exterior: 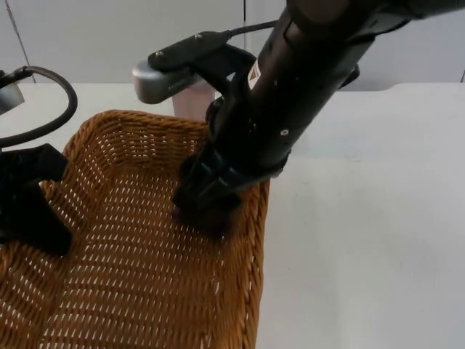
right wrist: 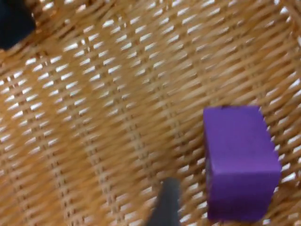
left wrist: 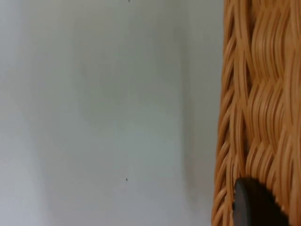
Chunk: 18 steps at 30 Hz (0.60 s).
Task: Pick up the basket with the left hand and place the triangular block into the basket with the right hand.
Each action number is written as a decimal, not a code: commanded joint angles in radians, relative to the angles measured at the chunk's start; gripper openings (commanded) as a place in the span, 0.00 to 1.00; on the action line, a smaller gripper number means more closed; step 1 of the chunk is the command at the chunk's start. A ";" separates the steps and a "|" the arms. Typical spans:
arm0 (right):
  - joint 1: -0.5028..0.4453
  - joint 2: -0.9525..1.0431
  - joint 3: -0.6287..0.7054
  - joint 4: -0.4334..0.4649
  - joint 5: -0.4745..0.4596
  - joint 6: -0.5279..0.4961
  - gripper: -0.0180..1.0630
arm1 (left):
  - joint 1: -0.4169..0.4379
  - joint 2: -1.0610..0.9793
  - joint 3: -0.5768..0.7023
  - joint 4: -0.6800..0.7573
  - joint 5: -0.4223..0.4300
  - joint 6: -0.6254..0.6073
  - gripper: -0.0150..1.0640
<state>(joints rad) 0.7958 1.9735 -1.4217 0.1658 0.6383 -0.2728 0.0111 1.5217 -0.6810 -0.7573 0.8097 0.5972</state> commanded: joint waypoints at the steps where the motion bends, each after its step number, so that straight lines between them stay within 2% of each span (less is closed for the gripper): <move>1: 0.006 -0.033 -0.002 -0.004 -0.034 -0.009 0.74 | 0.003 -0.004 -0.001 -0.036 0.002 -0.004 0.01; 5: 0.006 -0.115 -0.002 -0.028 -0.063 -0.009 0.76 | 0.003 -0.004 -0.001 -0.036 0.002 -0.004 0.01; 11: 0.006 -0.308 0.010 -0.135 -0.067 0.029 0.76 | 0.003 -0.004 -0.001 -0.036 0.002 -0.004 0.01; 18: 0.006 -0.609 0.197 -0.145 -0.115 0.037 0.76 | 0.003 -0.004 -0.001 -0.036 -0.006 -0.004 0.01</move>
<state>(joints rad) 0.7958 1.4314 -1.2768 0.0291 0.5406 -0.2363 0.0111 1.5217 -0.6810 -0.7573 0.7965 0.5972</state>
